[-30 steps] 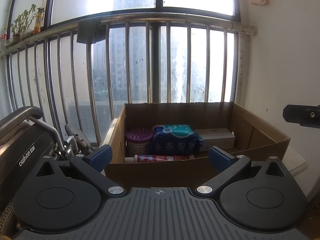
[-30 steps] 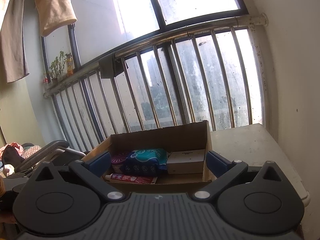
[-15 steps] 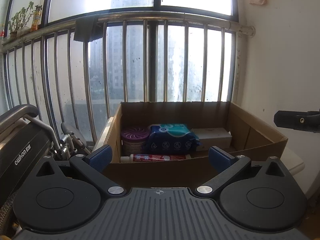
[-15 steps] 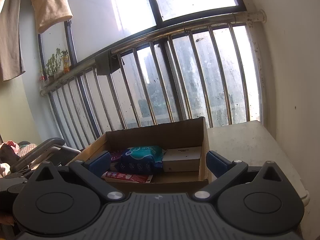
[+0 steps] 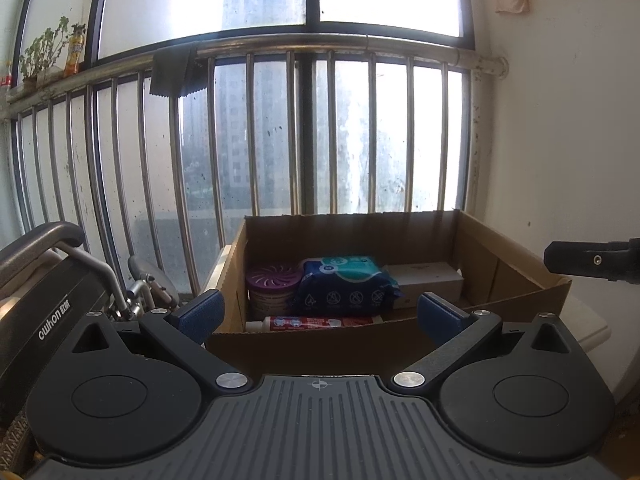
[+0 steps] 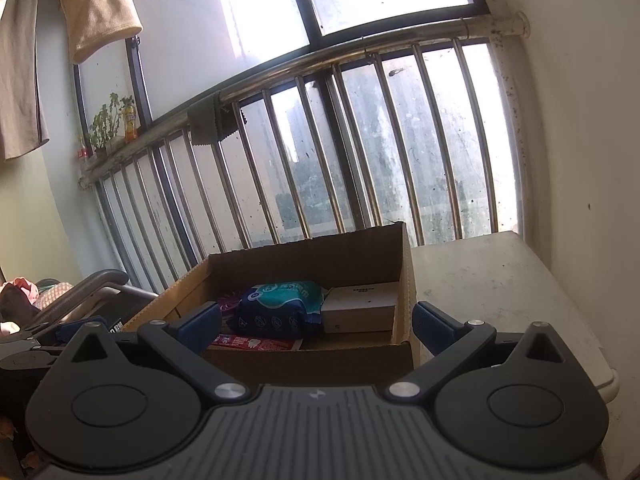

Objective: Organize objects

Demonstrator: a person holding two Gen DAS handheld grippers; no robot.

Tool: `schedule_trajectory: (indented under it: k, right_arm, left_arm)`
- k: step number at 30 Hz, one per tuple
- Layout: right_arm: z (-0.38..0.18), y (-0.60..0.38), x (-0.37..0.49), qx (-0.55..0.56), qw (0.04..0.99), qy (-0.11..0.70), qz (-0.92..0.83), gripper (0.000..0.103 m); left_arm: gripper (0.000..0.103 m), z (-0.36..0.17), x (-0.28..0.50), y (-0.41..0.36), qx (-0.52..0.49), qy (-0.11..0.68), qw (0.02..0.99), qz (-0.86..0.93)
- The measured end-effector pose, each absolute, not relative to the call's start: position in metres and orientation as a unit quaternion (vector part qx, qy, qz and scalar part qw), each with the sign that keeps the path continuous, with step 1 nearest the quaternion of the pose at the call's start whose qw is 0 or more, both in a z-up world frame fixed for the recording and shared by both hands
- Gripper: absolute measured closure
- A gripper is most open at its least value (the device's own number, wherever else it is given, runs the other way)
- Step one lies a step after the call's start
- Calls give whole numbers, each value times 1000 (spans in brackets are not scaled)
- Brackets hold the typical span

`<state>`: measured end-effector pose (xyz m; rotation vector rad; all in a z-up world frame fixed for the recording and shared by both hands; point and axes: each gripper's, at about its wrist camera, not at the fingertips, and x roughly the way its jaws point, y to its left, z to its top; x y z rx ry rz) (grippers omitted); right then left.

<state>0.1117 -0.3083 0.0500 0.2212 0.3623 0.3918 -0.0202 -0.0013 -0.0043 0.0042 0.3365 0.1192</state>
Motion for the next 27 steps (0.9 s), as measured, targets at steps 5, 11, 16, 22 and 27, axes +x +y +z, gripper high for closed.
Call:
schedule_trajectory:
  k: [5,11,16,22,27]
  right_arm:
    - [50,-309,110,108,959,178,194,0]
    - [50,-310,110,110,958,178,195,0]
    - [50,-312,109,111,958,179,194,0]
    - [49,-314,109,112,957,181,196,0]
    - [47,-314,109,114,957,184,196,0]
  left_arm:
    - [0,-4,-23,-2,3,166,984,58]
    - [0,-7,-22,-3,7,171,983,63]
    - [0,-7,-21,-3,4,172,983,61]
    - [0,-8,-21,-4,3,175,983,57]
    - [0,-12,-19,-5,4,182,982,56]
